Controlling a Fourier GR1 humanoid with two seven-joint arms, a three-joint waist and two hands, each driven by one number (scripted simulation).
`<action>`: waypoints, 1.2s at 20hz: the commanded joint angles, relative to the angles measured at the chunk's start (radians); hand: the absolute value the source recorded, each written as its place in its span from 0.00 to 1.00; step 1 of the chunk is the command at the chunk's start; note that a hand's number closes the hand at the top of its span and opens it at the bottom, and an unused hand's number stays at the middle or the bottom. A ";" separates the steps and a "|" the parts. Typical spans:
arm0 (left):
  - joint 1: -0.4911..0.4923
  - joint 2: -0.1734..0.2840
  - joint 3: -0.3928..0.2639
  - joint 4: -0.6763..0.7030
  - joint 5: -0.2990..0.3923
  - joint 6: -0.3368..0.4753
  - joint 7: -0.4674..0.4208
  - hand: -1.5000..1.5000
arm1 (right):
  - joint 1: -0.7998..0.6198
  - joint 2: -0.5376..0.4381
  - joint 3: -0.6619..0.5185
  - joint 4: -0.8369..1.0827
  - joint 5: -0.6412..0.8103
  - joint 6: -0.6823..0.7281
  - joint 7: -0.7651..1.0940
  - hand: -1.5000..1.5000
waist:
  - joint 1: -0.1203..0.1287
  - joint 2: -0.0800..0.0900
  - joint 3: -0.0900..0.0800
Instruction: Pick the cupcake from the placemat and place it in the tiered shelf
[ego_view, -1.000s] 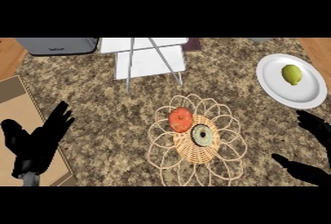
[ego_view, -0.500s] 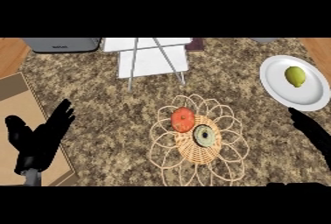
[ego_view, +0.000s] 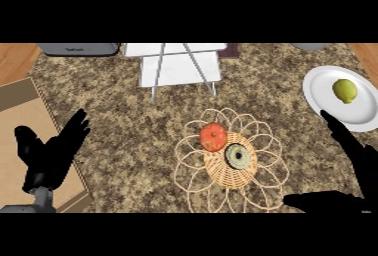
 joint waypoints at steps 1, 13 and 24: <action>0.024 -0.056 -0.027 0.124 -0.016 0.002 -0.039 0.50 | -0.110 0.037 0.093 0.021 0.117 0.000 0.205 0.00 | -0.001 0.016 -0.026; 0.017 -0.059 -0.009 0.129 -0.009 -0.007 -0.007 0.50 | -0.314 0.216 0.230 0.258 0.185 0.116 0.367 0.00 | -0.009 0.015 -0.024; 0.060 -0.060 0.018 0.124 0.000 -0.033 -0.041 0.50 | -0.300 0.361 0.289 0.412 0.374 0.082 0.376 0.00 | -0.020 0.012 -0.023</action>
